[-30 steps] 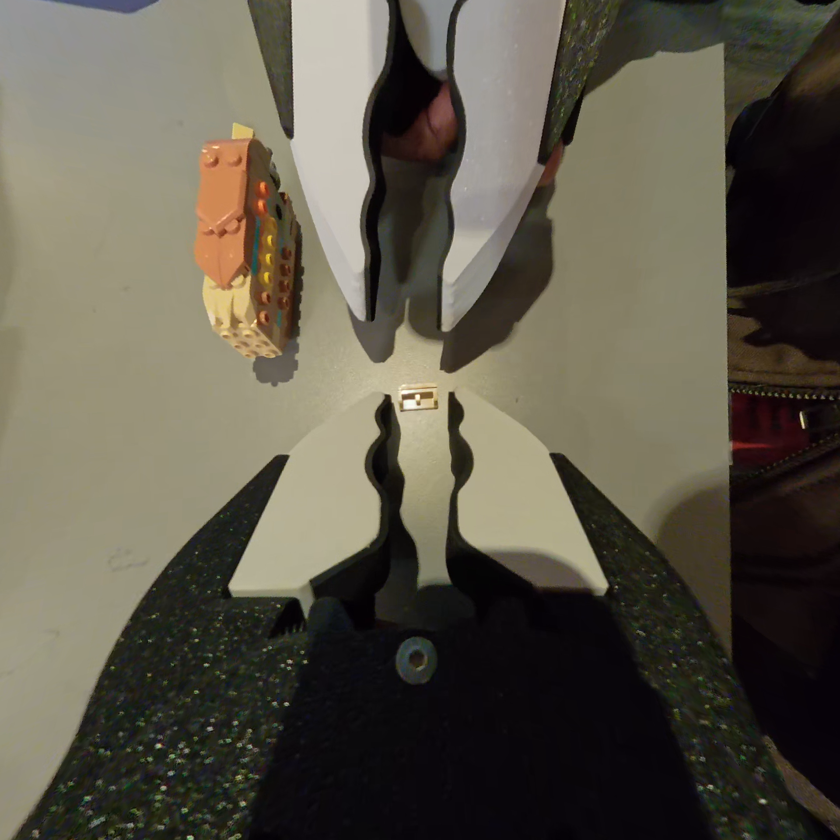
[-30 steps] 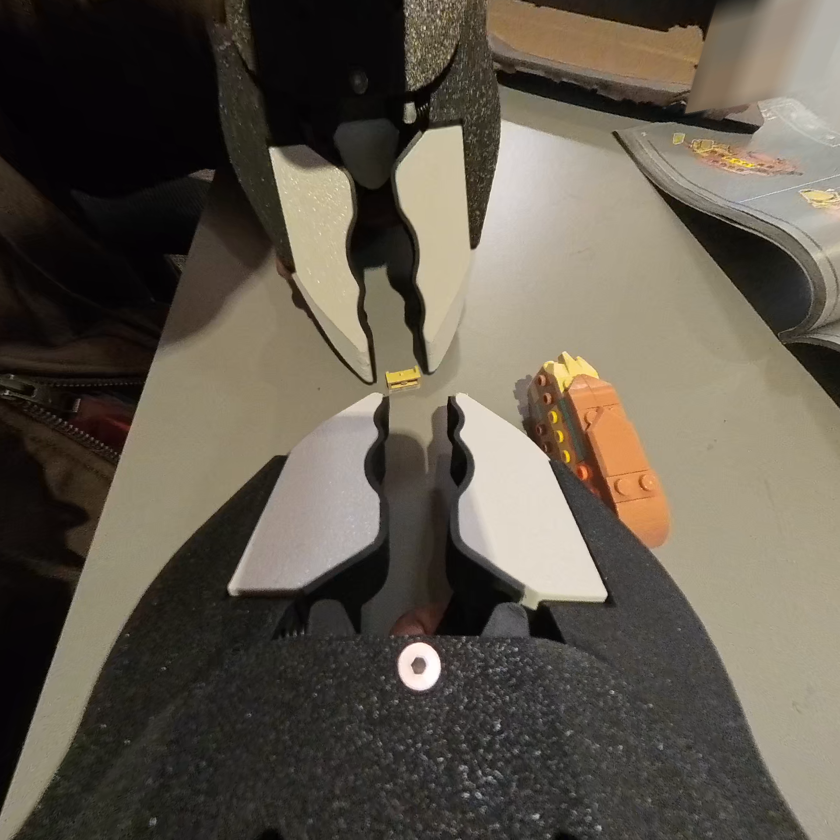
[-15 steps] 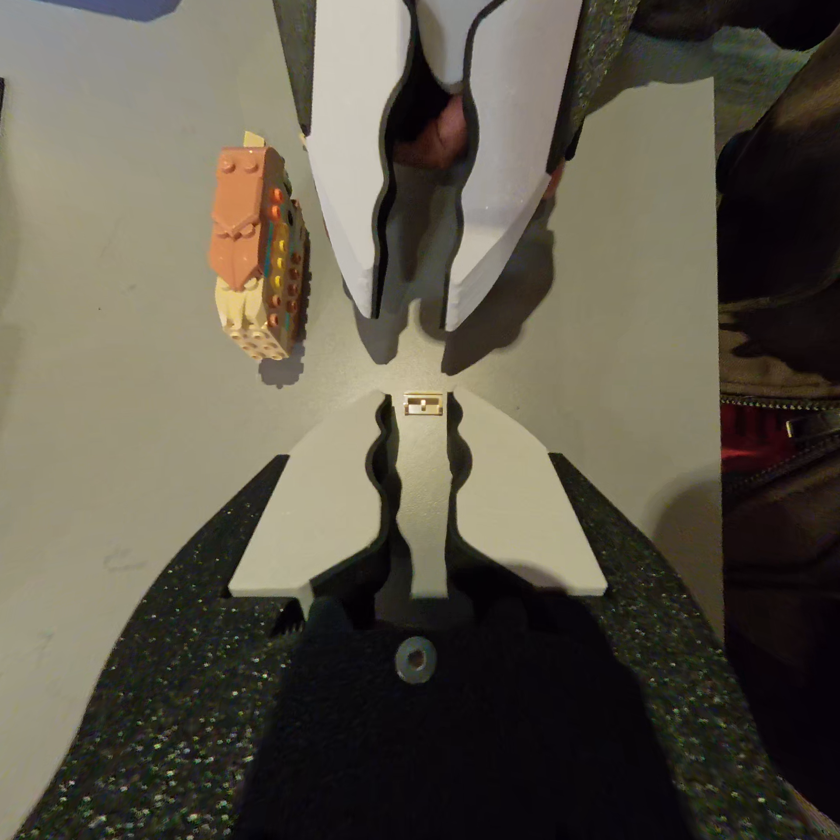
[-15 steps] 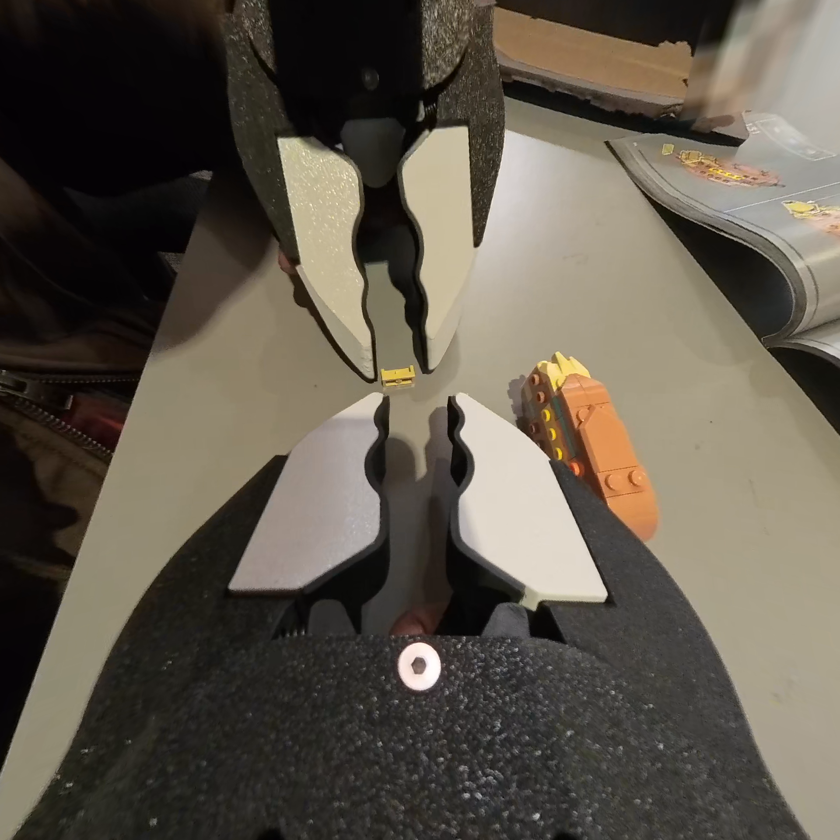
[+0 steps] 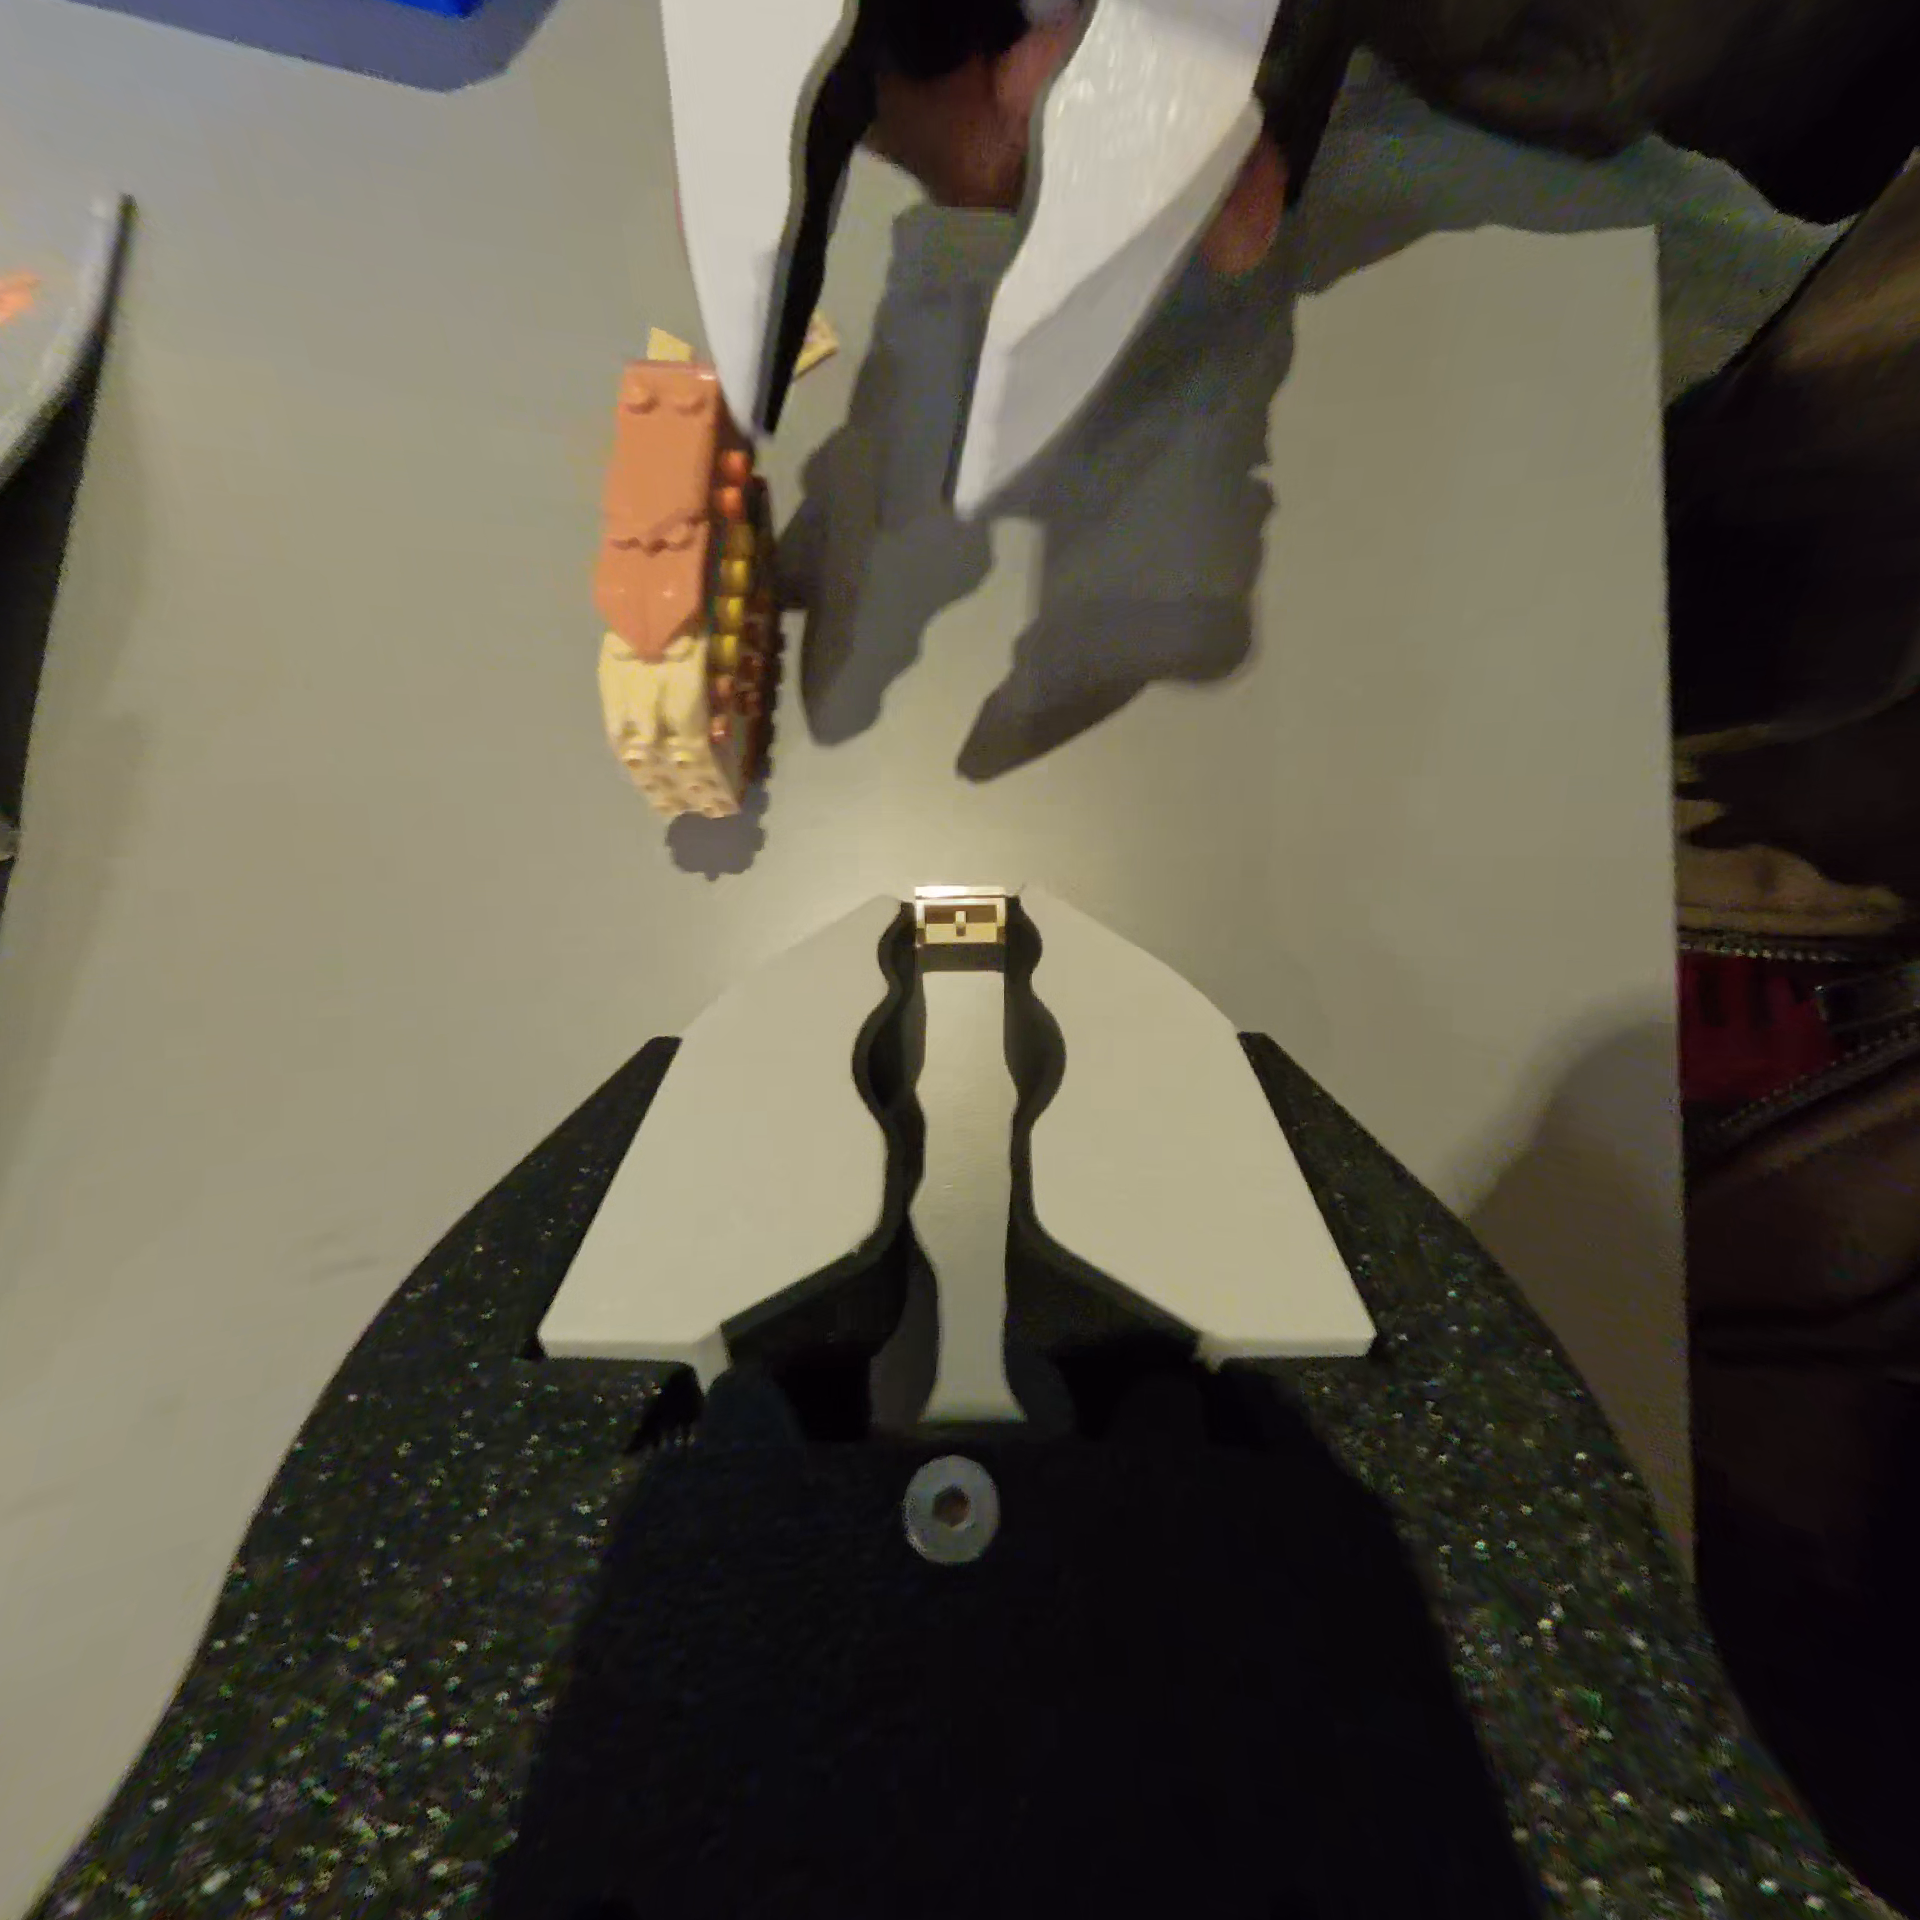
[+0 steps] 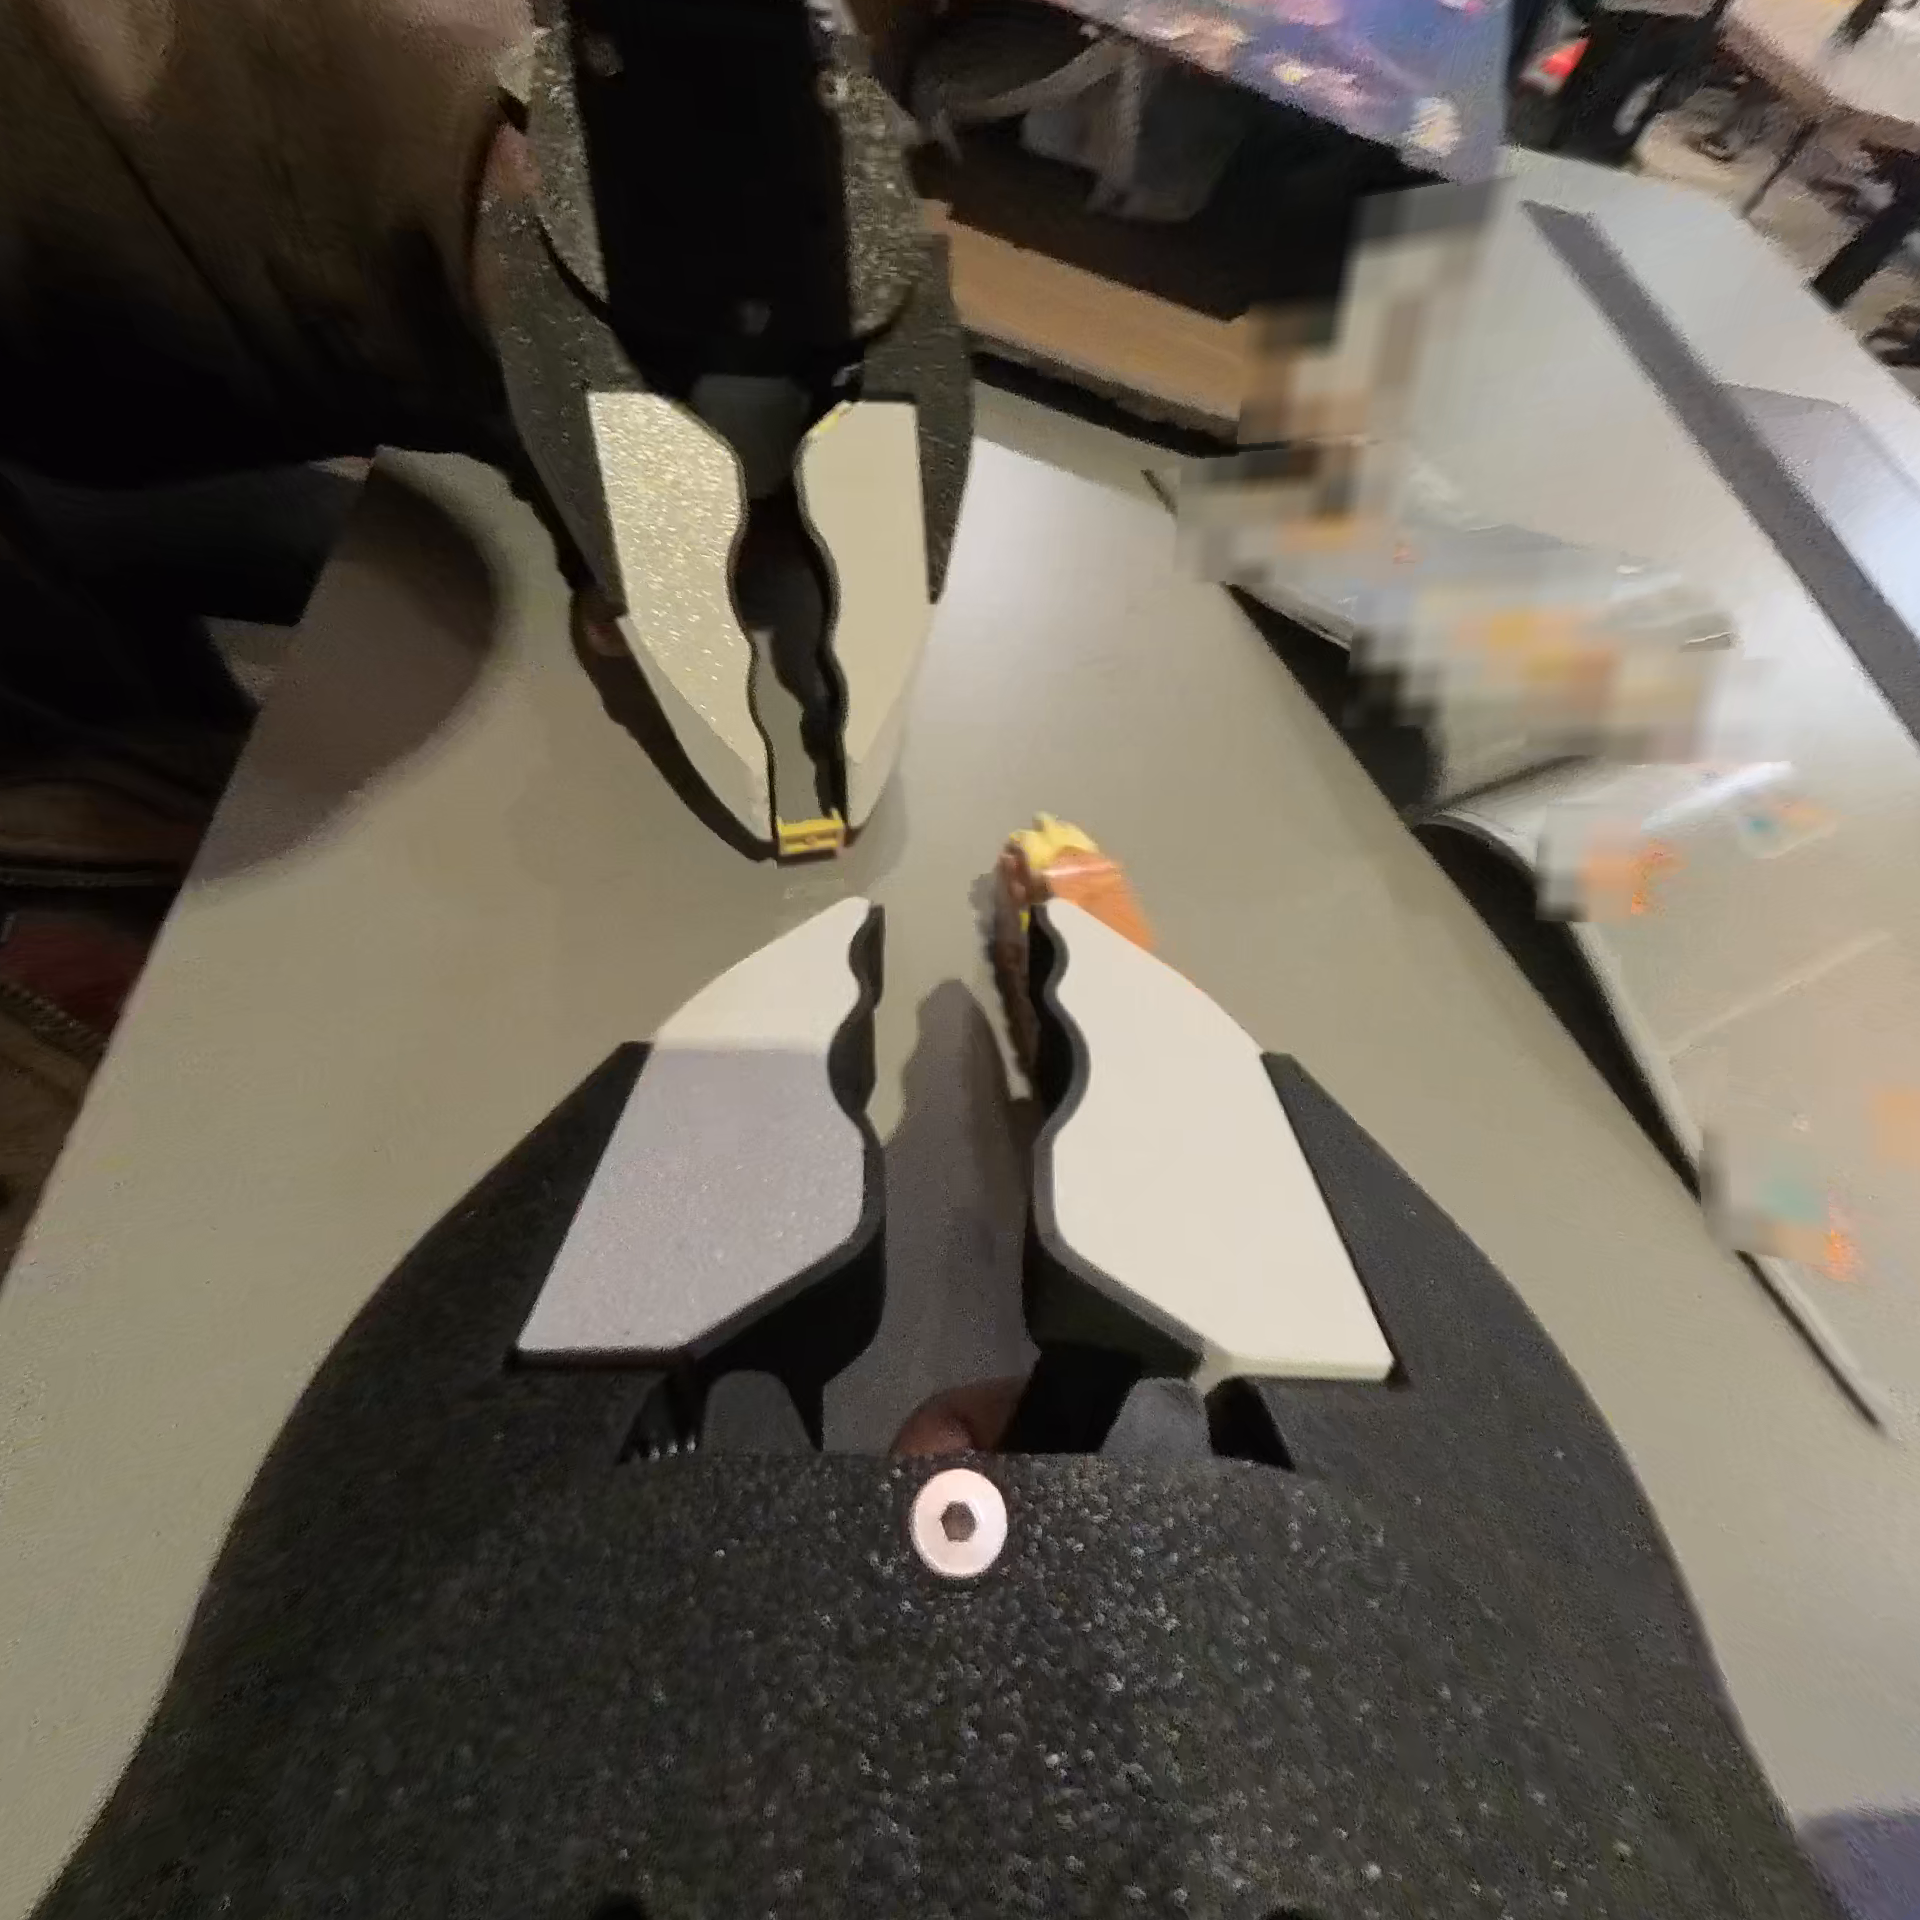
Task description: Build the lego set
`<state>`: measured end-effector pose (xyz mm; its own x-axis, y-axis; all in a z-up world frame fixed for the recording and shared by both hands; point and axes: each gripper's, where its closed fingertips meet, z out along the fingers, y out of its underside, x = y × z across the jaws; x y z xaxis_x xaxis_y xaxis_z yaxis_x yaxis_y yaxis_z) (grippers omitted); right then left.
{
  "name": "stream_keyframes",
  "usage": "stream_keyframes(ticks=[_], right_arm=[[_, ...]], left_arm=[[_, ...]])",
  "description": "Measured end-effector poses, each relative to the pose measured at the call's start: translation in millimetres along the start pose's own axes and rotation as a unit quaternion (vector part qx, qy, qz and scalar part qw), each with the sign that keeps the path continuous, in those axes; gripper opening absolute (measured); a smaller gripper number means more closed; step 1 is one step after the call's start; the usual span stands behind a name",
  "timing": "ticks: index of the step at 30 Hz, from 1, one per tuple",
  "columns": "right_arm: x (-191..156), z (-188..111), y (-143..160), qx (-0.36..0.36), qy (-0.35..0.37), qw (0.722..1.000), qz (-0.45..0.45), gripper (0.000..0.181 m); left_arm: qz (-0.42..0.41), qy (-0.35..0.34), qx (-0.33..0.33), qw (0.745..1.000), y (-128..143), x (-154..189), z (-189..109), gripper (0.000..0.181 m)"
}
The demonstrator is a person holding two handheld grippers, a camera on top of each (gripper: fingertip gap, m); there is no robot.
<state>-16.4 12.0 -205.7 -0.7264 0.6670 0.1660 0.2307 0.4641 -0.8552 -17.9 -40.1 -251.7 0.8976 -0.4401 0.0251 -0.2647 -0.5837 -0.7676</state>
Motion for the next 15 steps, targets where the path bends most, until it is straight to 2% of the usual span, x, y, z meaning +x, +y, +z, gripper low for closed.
stream_keyframes(ticks=[7, 10, 15], right_arm=[[32, -2, 19, -0.058, 0.035, 0.998, 0.006, 0.033], [35, 2, 31, -0.088, 0.026, 0.996, 0.007, 0.036], [29, 4, 40, -0.095, -0.004, 0.995, 0.022, 0.037]], left_arm=[[0.006, -0.021, -0.004, 1.0, -7, -31, -6, 0.016], [0.014, -0.021, -0.01, 1.0, -10, -40, -4, 0.016], [0.02, -0.008, -0.008, 1.0, -13, -46, 1, 0.016]])
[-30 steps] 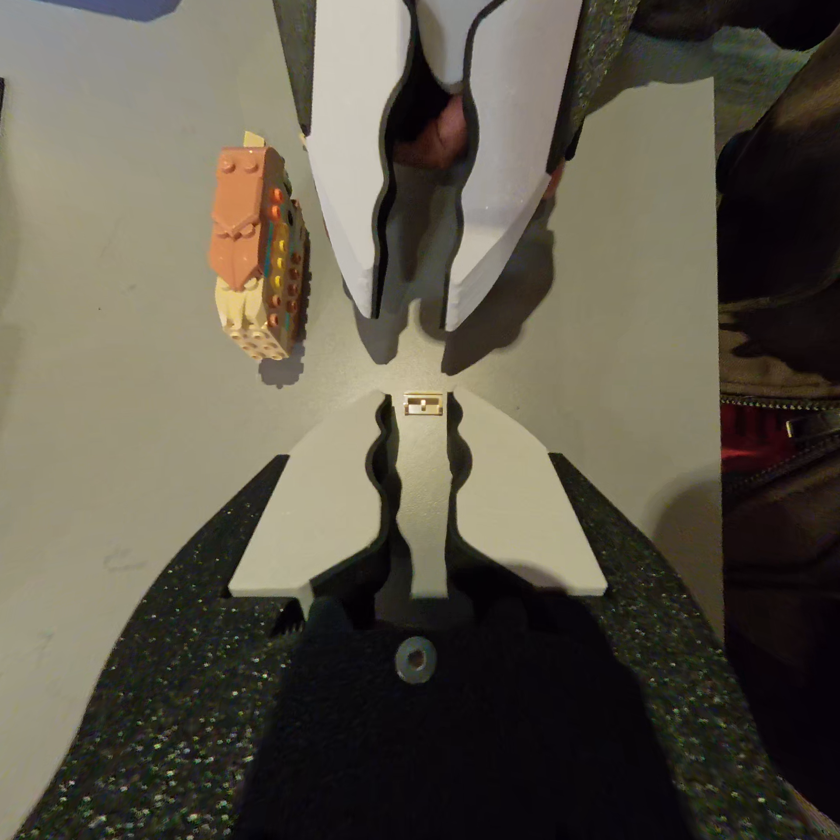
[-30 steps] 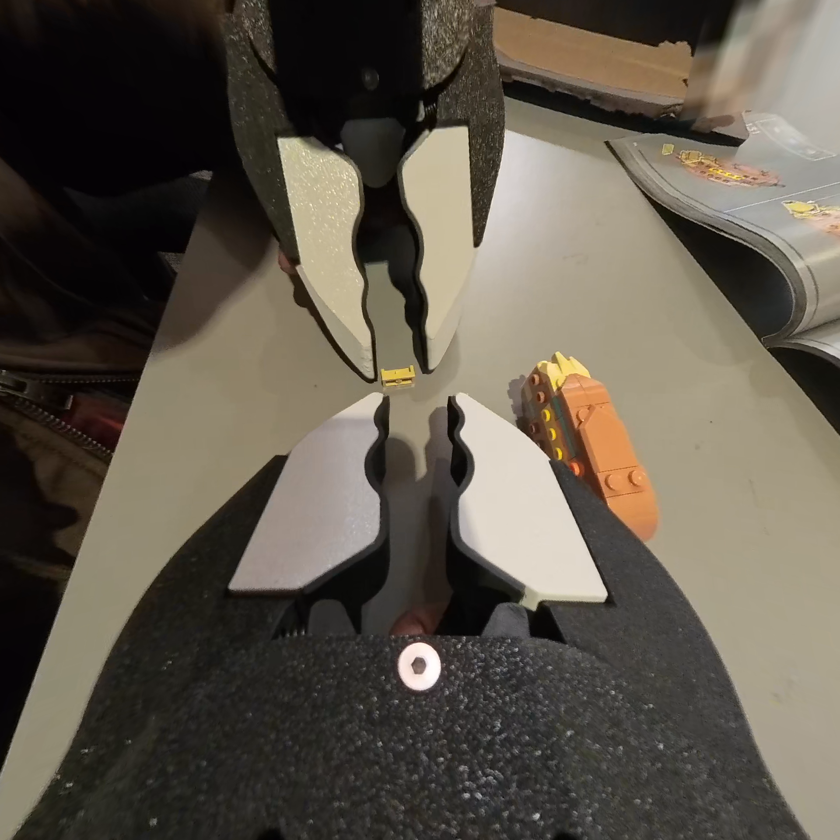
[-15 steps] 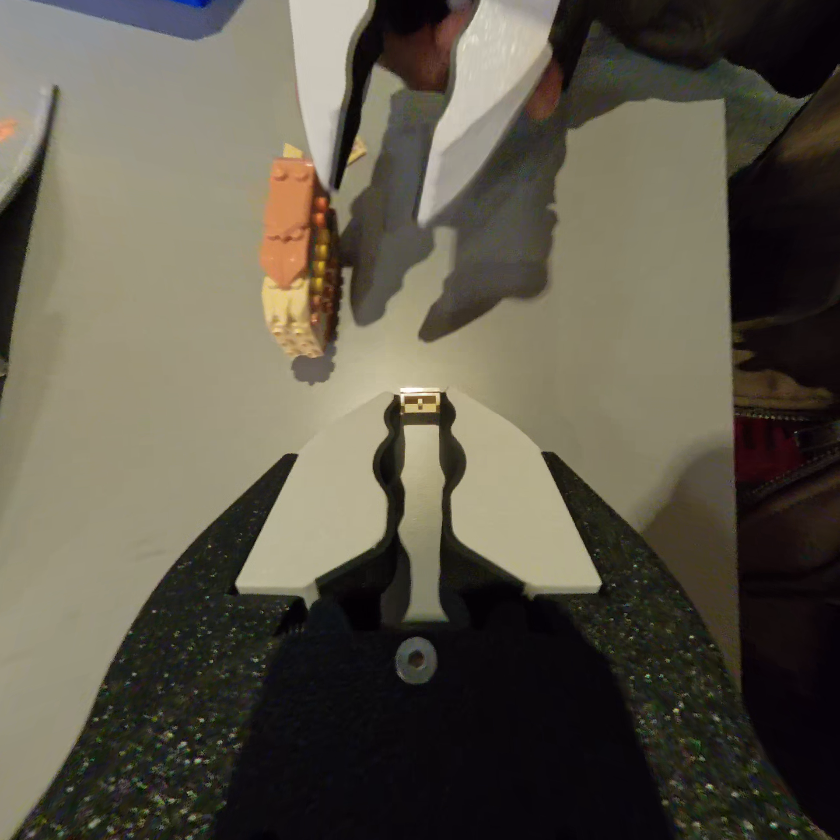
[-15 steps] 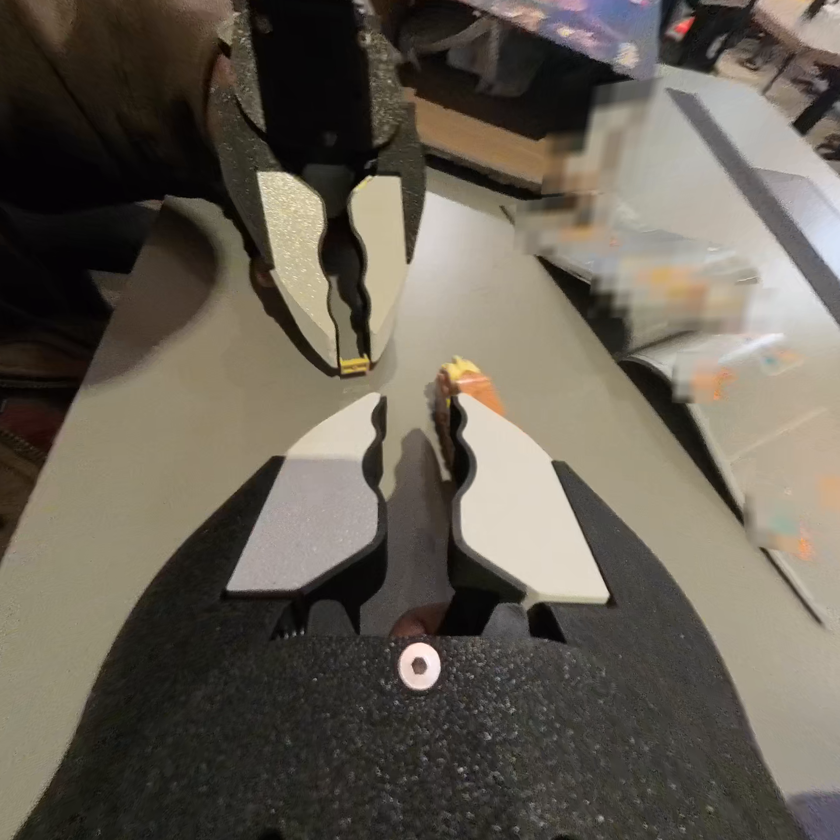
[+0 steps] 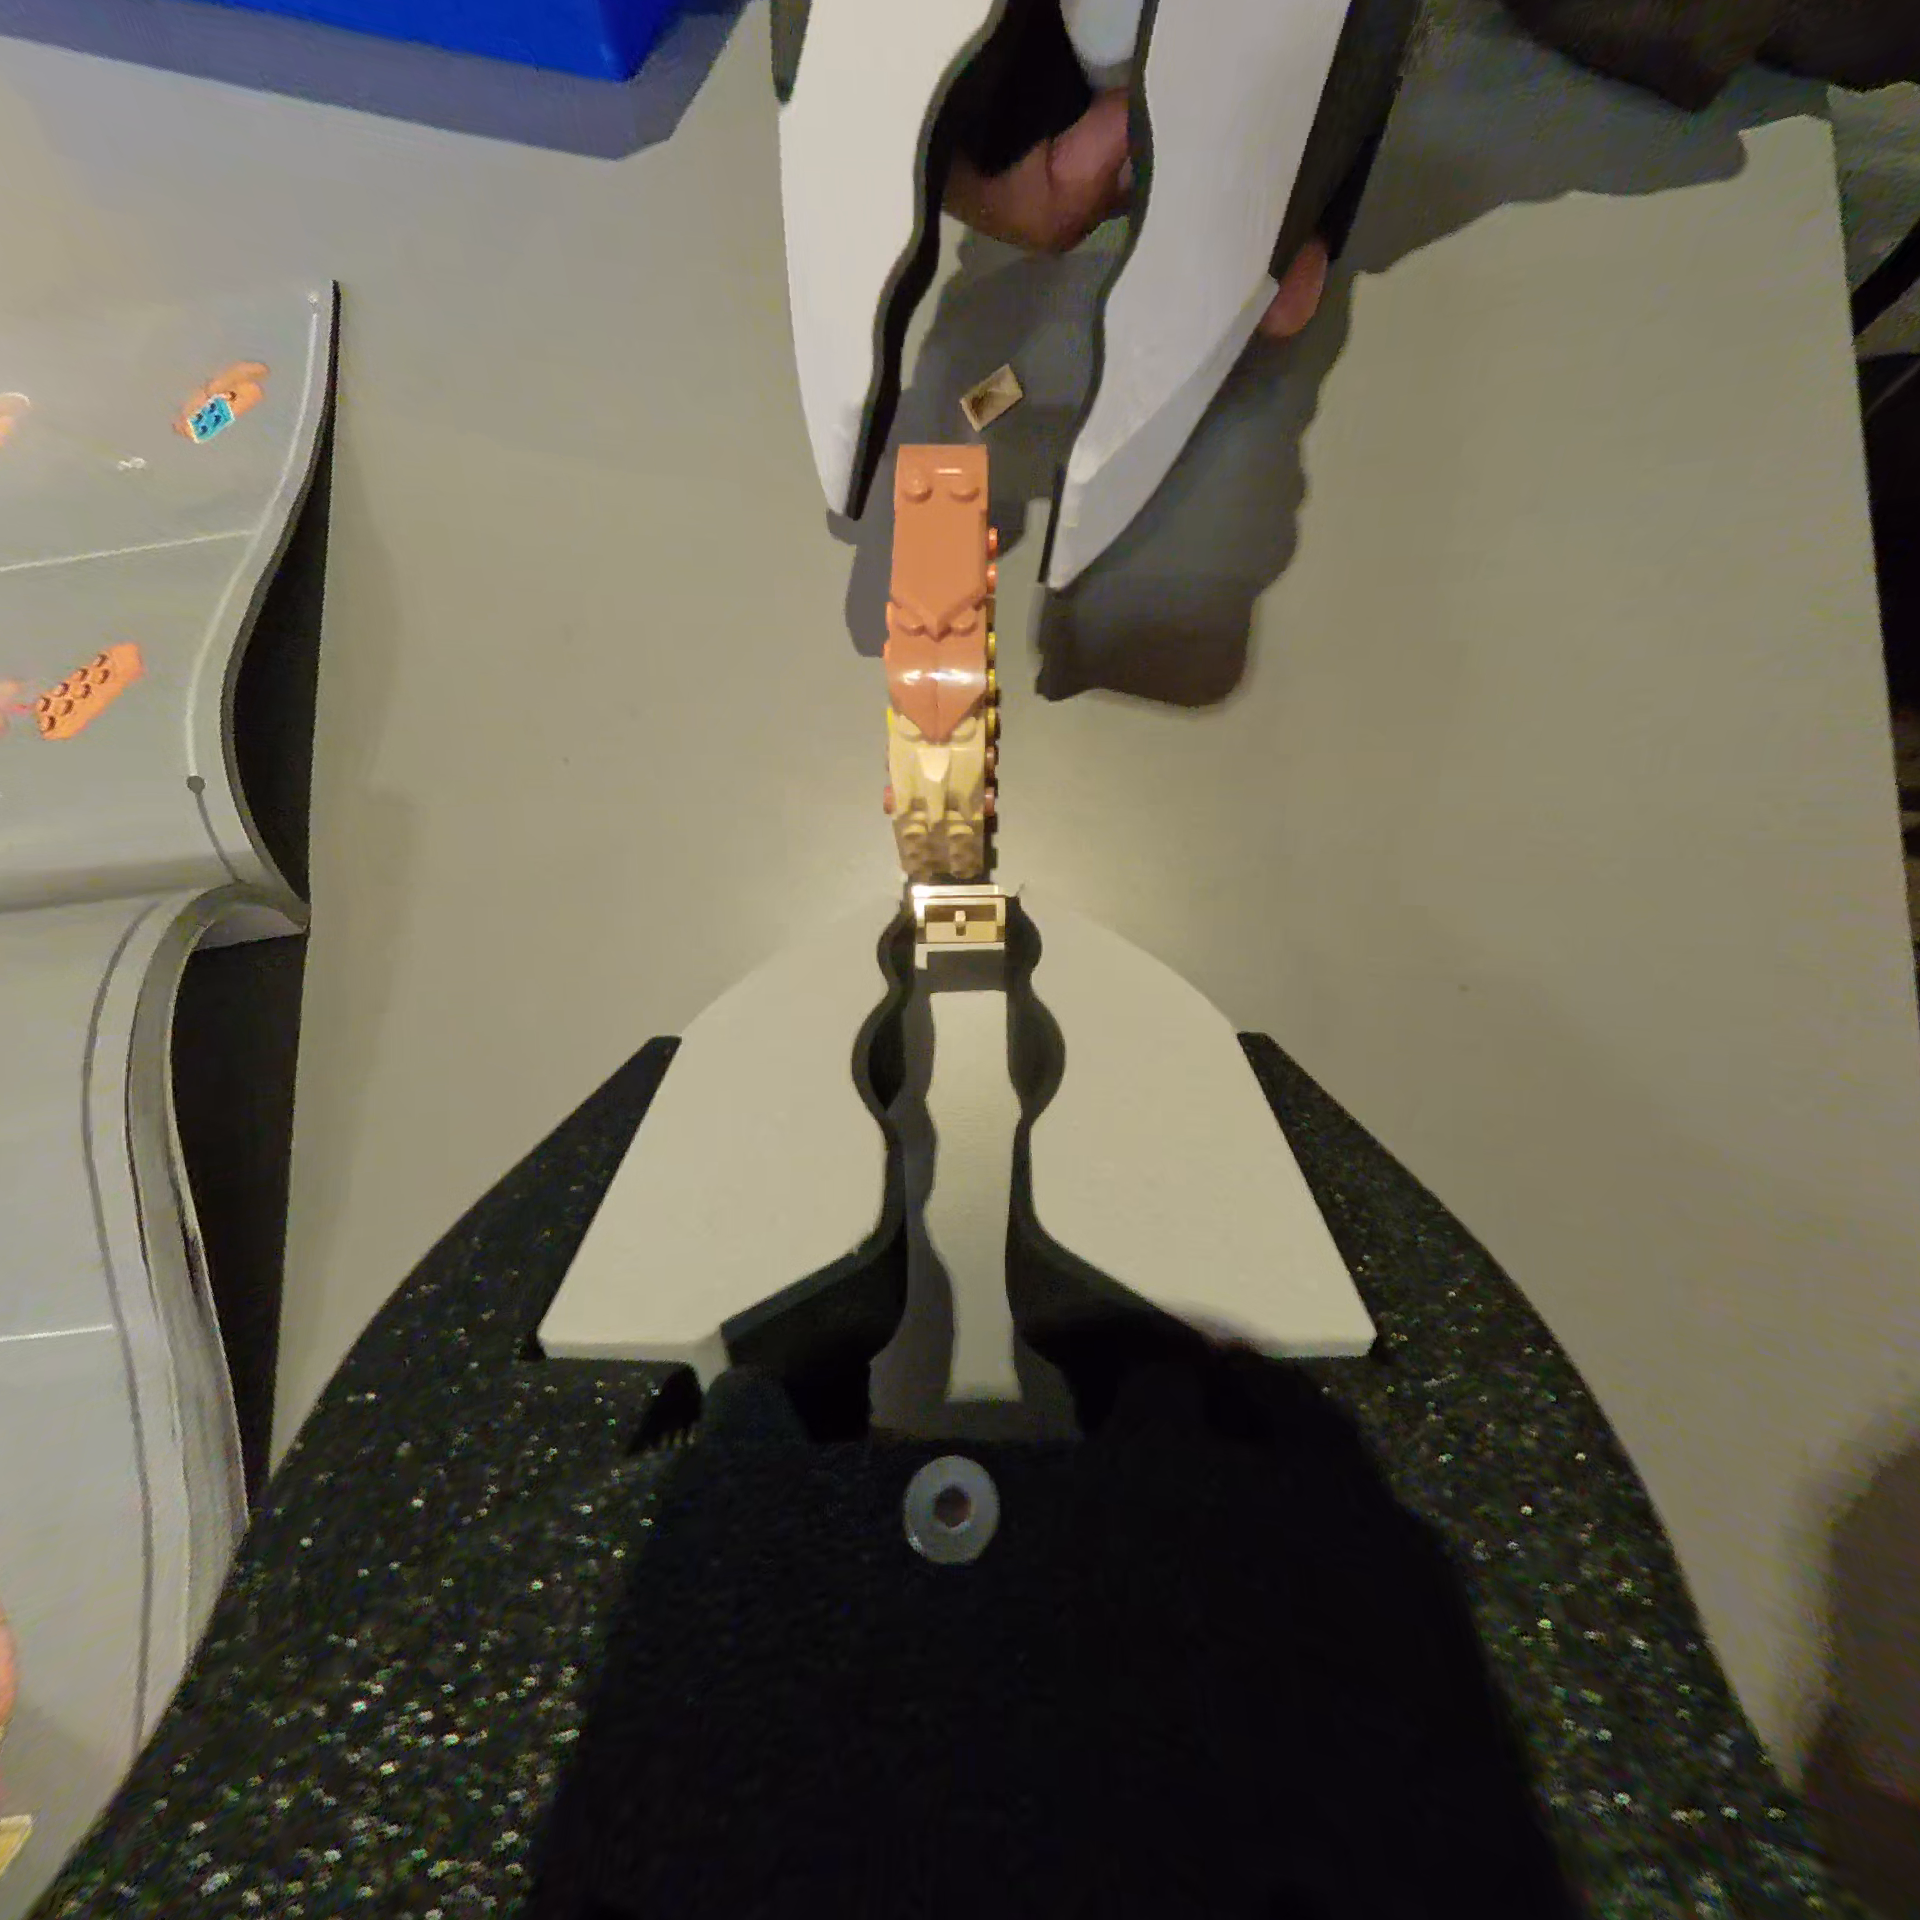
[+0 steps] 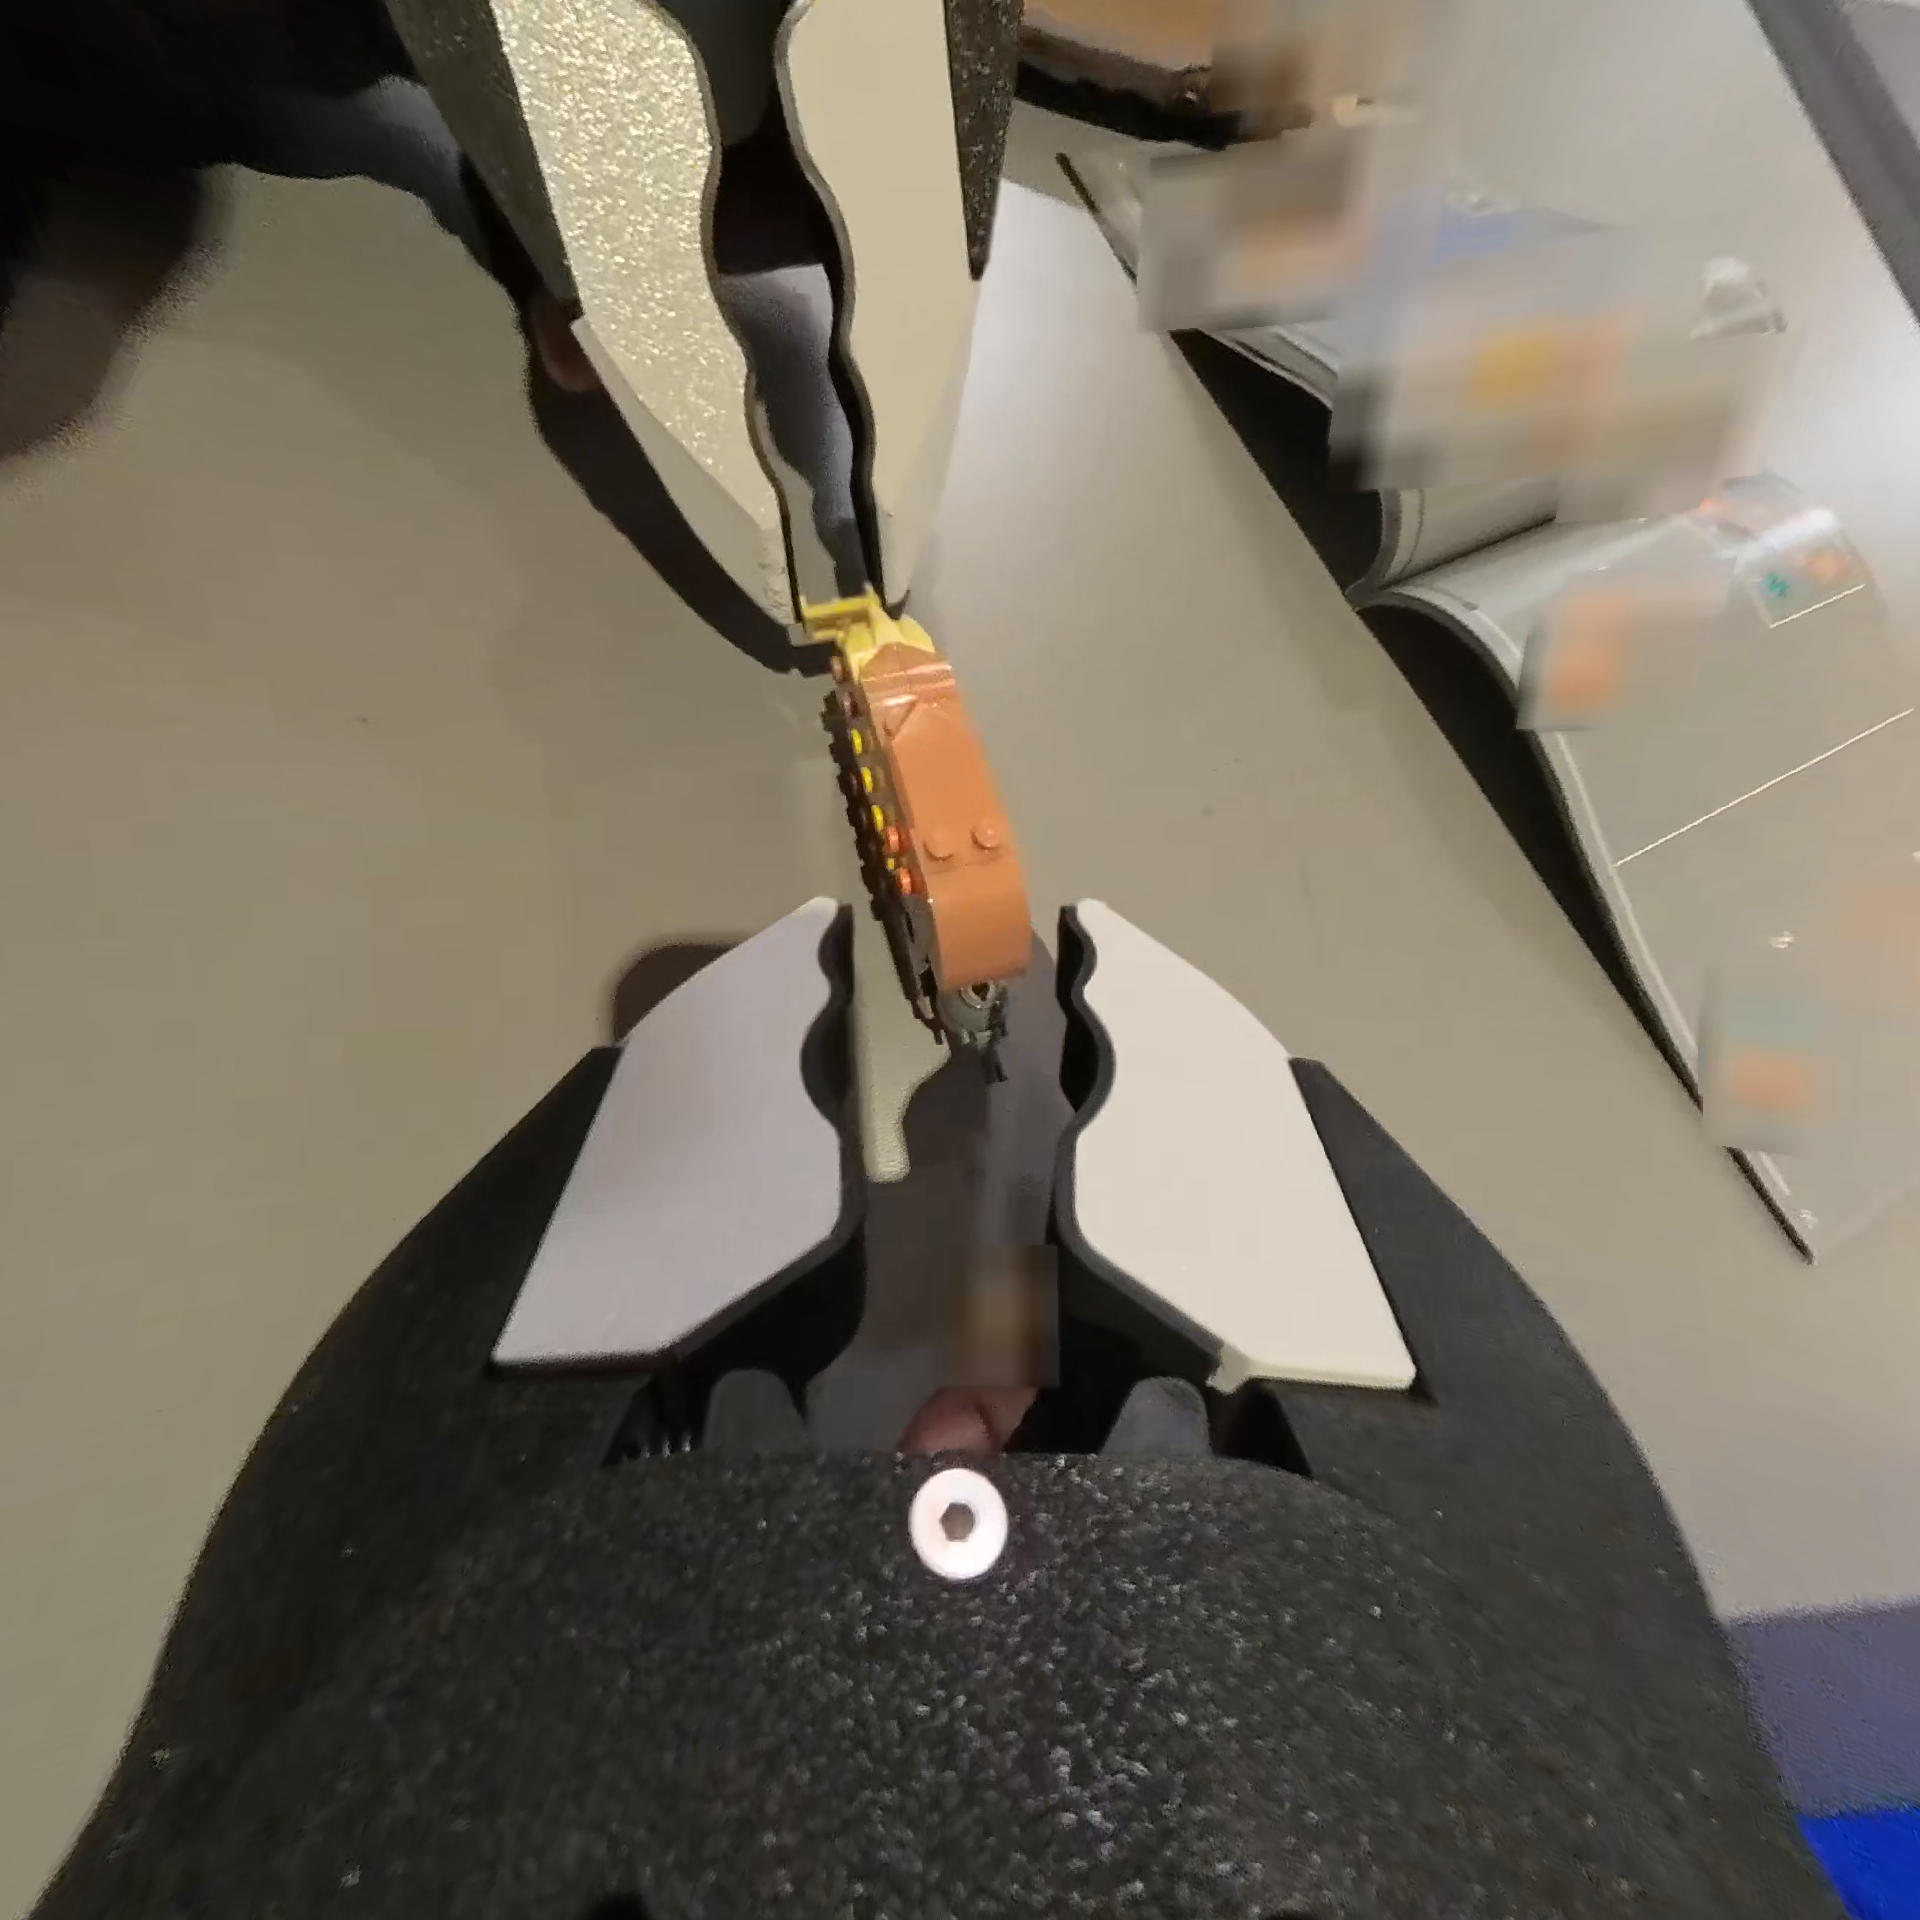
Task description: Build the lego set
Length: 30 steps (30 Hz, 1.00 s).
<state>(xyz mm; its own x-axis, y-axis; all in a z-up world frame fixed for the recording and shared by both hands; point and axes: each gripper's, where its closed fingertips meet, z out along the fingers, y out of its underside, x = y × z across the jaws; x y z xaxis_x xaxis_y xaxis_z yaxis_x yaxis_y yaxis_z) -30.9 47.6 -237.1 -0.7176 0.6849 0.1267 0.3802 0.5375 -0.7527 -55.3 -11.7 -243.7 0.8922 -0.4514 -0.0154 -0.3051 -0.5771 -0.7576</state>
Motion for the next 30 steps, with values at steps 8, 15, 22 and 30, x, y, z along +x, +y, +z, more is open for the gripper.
stream_keyframes(ticks=[8, 15, 22, 30], right_arm=[[-2, 9, 7, -0.013, -0.015, 1.0, -0.001, 0.035], [-1, 12, 8, -0.009, -0.019, 1.0, 0.005, 0.025], [-3, 14, 8, -0.007, -0.024, 1.0, -0.004, 0.021], [-5, 14, 7, 0.001, -0.051, 0.999, -0.012, 0.018]], left_arm=[[-0.014, 0.005, 0.023, 1.0, -1, -4, 6, 0.015], [-0.023, 0.01, 0.034, 0.999, -2, -5, 5, 0.015], [-0.017, 0.012, 0.034, 0.999, -3, -4, 6, 0.016], [-0.005, 0.013, 0.032, 0.999, -2, -5, 6, 0.015]])
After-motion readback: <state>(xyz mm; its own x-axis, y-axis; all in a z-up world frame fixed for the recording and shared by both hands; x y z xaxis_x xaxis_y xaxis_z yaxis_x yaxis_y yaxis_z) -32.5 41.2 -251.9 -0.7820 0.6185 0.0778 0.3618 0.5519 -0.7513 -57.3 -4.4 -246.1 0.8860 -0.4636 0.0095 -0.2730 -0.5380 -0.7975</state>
